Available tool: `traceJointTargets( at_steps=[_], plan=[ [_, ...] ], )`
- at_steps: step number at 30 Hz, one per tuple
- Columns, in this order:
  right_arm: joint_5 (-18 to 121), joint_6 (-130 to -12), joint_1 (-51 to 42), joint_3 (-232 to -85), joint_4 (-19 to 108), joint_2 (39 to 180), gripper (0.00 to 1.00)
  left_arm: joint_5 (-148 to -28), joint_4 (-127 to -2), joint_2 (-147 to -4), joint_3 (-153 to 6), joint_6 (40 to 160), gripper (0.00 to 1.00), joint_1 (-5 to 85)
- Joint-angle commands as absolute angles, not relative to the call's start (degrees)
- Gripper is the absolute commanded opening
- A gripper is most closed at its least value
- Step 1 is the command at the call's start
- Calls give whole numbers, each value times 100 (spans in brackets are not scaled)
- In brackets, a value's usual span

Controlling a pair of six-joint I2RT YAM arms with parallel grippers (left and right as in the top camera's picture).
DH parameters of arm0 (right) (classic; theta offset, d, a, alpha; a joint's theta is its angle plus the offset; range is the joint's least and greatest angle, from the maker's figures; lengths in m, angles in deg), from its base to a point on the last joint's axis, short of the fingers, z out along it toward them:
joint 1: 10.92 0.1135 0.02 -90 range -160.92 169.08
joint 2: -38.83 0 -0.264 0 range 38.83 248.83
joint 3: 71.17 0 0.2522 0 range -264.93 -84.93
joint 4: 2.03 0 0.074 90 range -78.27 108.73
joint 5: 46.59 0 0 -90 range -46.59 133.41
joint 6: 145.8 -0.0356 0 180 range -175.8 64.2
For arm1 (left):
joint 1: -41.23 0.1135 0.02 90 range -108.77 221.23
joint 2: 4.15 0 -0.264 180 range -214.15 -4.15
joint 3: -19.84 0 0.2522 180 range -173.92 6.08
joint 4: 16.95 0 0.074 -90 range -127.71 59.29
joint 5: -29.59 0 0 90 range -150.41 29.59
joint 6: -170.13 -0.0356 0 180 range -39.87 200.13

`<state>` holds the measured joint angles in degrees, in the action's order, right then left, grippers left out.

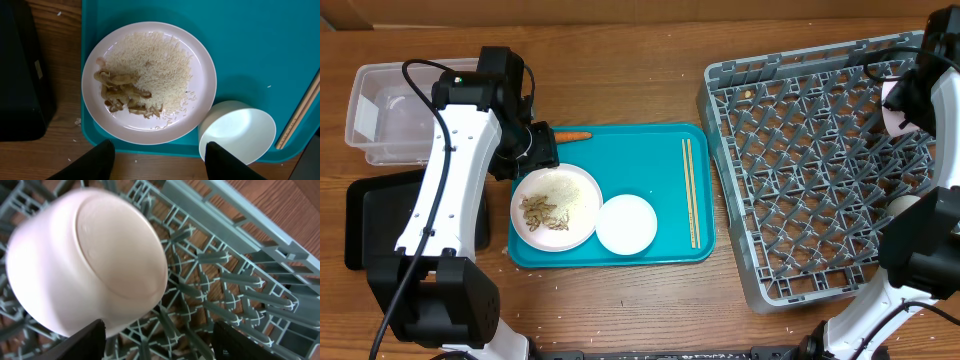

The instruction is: Sort waste into correct bins and load items into the dishwasher

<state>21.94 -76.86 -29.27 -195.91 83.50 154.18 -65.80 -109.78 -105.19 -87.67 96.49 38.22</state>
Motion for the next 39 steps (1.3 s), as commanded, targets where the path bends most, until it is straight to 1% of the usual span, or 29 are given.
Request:
traceJointTargets(
  at_steps=[1,3,6,7,8,11,12,17,21,30,33,35,39],
  plan=[
    [2141,-7893,-2938,-19632,8307,15186,74,-6641,-10978,-10379,-8853,9686,60,3778],
    [1964,-7863,-2938,-19632,8348,15186,73,-6641,-10978,-10379,-8853,9686,60,3778],
    [1534,-8112,-2942,-19634,8307,15173,74,-6639,-11000,-10379,-8853,9686,60,3778],
    [1632,-8083,-2942,-19643,8269,15164,74,-6639,-11004,-10379,-8853,9686,61,3778],
    [1964,-7823,-2942,-19645,8197,15156,73,-6641,-11000,-10379,-8853,9686,61,3778],
    [3846,-6228,-2929,-19645,7845,15145,73,-6643,-10973,-10379,-8853,9688,60,3778],
    [4412,-5887,-2925,-19645,7773,15145,73,-6641,-10971,-10379,-8853,9688,60,3778],
    [5402,-5651,-2912,-19645,7421,15145,73,-6641,-10995,-10379,-8853,9688,60,3778],
    [5575,-5528,-2870,-19641,7222,15169,73,-6641,-10993,-10379,-8853,9690,61,3778],
    [5496,-5423,-2861,-19637,7712,15665,74,-6641,-10993,-10379,-8853,9688,60,3778],
    [4810,-5699,-2877,-19637,7810,15693,72,-6643,-11000,-10379,-8853,9688,61,3778],
    [4008,-6103,-2879,-19639,7839,15650,72,-6641,-10998,-10379,-8853,9686,61,3778],
    [3046,-6678,-2877,-19641,7915,15405,73,-6641,-10993,-10379,-8853,9688,61,3778]
  ],
)
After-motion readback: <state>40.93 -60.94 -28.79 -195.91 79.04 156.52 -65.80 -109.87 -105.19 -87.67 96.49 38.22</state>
